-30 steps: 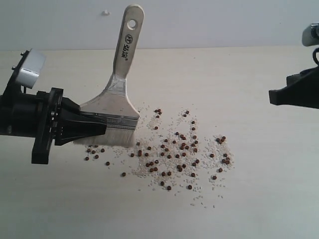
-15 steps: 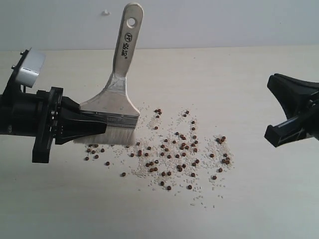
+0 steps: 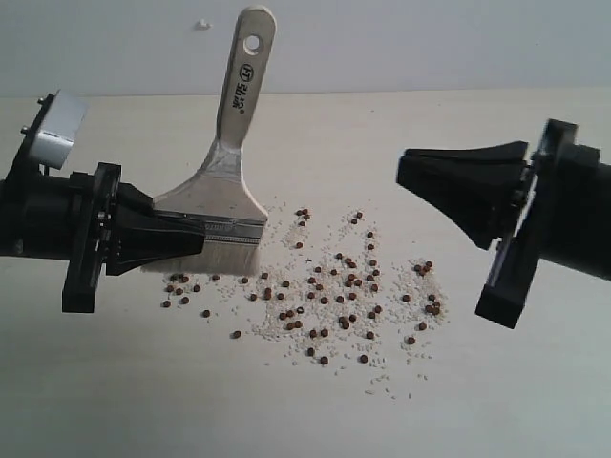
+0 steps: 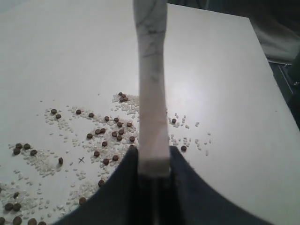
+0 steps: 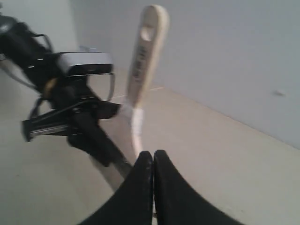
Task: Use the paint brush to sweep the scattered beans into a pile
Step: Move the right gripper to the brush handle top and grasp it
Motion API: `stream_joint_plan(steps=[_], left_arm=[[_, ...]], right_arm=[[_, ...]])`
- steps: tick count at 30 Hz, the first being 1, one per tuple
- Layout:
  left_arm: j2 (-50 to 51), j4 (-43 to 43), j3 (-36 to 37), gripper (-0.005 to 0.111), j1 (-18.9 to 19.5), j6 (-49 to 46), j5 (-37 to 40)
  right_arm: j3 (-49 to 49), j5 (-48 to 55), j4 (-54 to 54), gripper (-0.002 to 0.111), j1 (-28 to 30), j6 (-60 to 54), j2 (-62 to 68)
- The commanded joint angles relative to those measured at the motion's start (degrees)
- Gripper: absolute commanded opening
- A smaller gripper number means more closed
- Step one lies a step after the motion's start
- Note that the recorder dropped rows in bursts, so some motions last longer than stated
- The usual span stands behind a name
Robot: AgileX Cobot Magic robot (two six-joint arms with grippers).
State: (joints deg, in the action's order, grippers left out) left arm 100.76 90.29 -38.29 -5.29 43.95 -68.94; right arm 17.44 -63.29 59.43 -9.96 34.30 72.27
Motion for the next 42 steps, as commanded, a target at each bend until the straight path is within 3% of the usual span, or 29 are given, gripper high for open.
stream_joint_plan(steps=[1,7,12,15,18,21,27,42], left_arm=[[-0.1,-1.5,-1.0,0.0,0.1,-0.3,-1.0],[-0.1,-4.2,-1.0,0.0,0.1,-2.9,-1.0],[-0.1,-6.7,-1.0,0.0,0.1,-4.8,-1.0],[-0.1,-6.8,-1.3,0.0,0.1,-5.0,-1.0],[-0.1,-6.9,-1.7,0.0,0.1,-5.0,-1.0],[-0.1,-6.9,-1.7,0.0,0.1,-6.1,-1.0],[-0.1,-6.5,-1.7,0.0,0.1,-6.5,-1.0],[-0.1,-5.1,-1.7,0.0,0.1,-6.5,-1.0]], right_arm=[[8.3,-3.1,9.8,0.0,-0.3,7.1,5.9],[16.5,-6.7,11.2,0.0,-0.9,7.5,16.1],[19.7,-6.7,5.7,0.002,-1.3,7.5,21.2],[19.7,-6.7,1.7,0.016,-1.3,7.7,21.9],[19.7,-6.7,-7.2,0.048,-1.3,8.3,22.0],[19.8,-6.7,-6.1,0.049,-1.9,11.2,22.1],[31.7,-6.7,11.1,0.052,-5.8,11.5,24.8],[41.7,-6.7,9.5,0.056,-13.4,12.2,31.9]])
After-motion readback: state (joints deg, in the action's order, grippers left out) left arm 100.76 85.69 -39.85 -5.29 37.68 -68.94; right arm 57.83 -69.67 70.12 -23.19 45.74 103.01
